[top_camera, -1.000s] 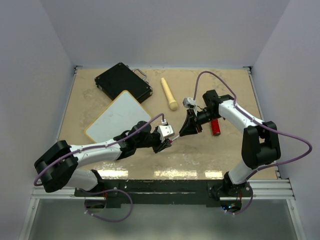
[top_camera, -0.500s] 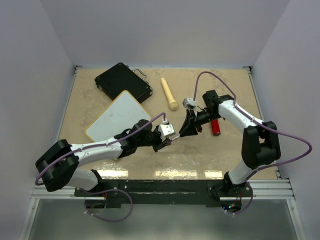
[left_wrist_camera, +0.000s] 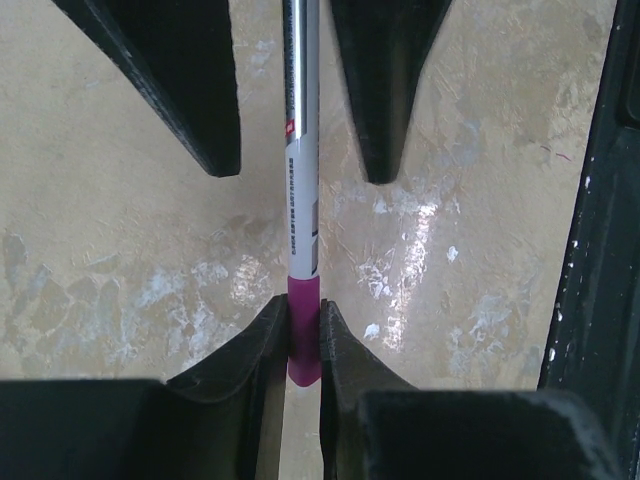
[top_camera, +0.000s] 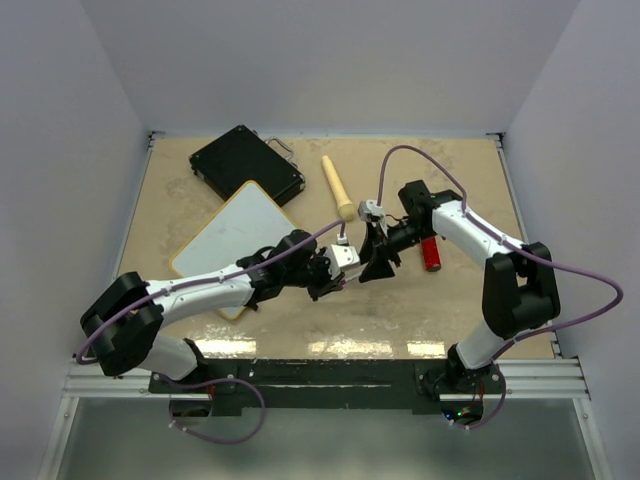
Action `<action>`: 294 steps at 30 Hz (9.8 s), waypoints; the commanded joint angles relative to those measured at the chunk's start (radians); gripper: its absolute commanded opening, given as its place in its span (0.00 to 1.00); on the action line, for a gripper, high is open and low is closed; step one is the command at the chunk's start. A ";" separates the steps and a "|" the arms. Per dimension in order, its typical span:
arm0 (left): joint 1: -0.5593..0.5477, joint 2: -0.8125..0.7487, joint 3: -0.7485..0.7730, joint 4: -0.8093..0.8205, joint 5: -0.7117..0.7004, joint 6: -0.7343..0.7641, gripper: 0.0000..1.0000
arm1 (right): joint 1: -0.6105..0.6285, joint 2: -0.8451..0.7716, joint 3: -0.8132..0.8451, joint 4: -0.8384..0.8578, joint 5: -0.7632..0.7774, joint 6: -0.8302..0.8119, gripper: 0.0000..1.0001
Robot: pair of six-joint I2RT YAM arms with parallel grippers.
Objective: Write a sentence on the whiteboard
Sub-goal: Pass from the right arm to the left, then pick up the whiteboard marker, then open the whiteboard marker and the pen cap, then place the pen cap at the center of the board, then pick up the whiteboard from the whiteboard stand.
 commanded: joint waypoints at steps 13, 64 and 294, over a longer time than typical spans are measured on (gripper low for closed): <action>-0.002 0.004 0.104 -0.102 -0.042 -0.013 0.00 | 0.065 -0.059 0.004 0.168 0.130 0.188 0.43; -0.002 -0.103 -0.115 0.322 -0.102 -0.254 0.00 | 0.002 -0.074 -0.005 0.258 -0.088 0.335 0.43; 0.431 -0.002 0.038 0.824 0.133 -0.610 0.00 | -0.186 -0.427 0.075 0.180 0.134 0.301 0.00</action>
